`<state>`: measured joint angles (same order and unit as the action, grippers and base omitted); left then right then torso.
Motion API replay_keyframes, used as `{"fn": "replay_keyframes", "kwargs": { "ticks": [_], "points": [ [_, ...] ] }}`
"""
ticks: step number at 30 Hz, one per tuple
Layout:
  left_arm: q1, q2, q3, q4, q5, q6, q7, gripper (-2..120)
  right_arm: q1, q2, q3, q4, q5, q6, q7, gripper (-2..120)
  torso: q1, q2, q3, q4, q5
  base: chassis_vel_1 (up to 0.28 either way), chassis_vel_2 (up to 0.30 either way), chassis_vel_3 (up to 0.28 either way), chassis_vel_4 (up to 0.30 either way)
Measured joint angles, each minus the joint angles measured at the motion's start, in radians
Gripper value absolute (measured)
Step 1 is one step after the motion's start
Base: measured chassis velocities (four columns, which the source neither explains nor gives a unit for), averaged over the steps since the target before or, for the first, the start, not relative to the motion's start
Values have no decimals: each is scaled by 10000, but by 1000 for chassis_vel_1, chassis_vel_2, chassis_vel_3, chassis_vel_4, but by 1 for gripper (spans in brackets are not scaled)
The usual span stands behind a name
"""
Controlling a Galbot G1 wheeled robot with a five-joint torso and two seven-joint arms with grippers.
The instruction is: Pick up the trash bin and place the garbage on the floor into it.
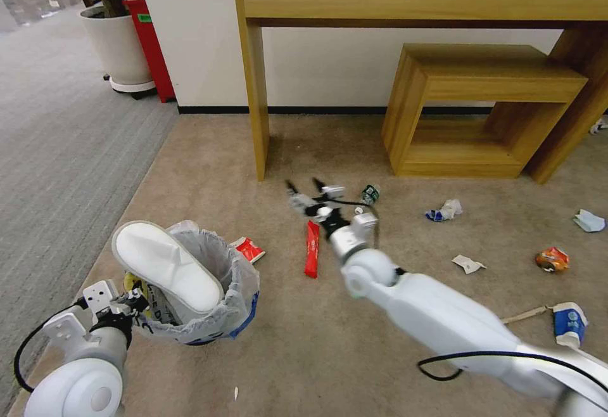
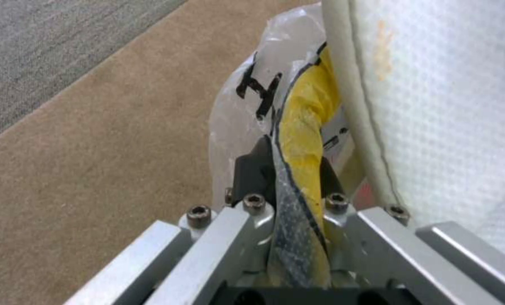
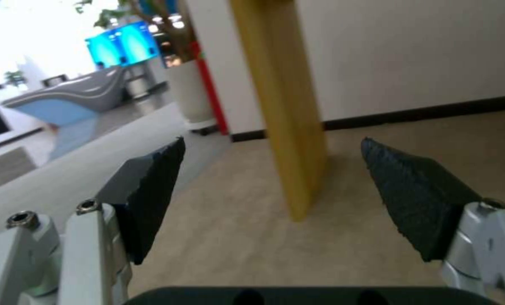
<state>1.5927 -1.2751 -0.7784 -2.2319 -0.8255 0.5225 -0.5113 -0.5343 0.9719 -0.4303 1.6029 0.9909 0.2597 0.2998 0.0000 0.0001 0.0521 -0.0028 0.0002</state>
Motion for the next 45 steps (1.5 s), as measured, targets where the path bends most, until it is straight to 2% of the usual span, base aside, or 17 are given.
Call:
{"fn": "replay_keyframes", "kwargs": {
  "ticks": [6, 16, 20, 27, 34, 39, 45],
  "points": [
    [-21, 78, 15, 154, 66, -5, 18, 3, -748, -638, 1040, 406, -36, -180, 131, 83, 0, 0, 0, 1, -1, 0, 0, 0, 0],
    [58, 125, -1, 346, 165, -6, 26, 3, -1466, -907, 1675, 920, -79, -327, 371, 83, 0, 1, 0, 2, -2, 0, 0, 0, 0],
    [168, 239, -85, 304, 153, 1, 28, 3, -1608, -872, 1647, 1116, -160, -495, 586, 83, 0, 1, -1, 2, -2, 0, 0, 0, 0],
    [223, 161, -100, 247, 159, 12, 16, 3, -1532, -760, 977, 1154, -225, -1027, 950, 84, 0, 1, -1, 1, -3, 0, 0, 0, 0],
    [233, 35, -106, 201, 181, -9, 12, 3, -1087, 1, -52, 45, 208, -2061, 1959, 92, 0, 0, 0, 2, -3, 0, 0, 0, 0],
    [198, 28, -125, 202, 178, -23, 12, 3, -933, 407, -437, -755, 321, -2358, 2328, 94, 0, 0, 0, 2, -3, 0, 0, 0, 0],
    [150, 23, -141, 239, 160, -48, 15, 3, -675, 1483, -979, -2203, 617, -2709, 2687, 96, 0, 0, 0, 2, -5, 0, 0, 0, 0]
  ]
}}
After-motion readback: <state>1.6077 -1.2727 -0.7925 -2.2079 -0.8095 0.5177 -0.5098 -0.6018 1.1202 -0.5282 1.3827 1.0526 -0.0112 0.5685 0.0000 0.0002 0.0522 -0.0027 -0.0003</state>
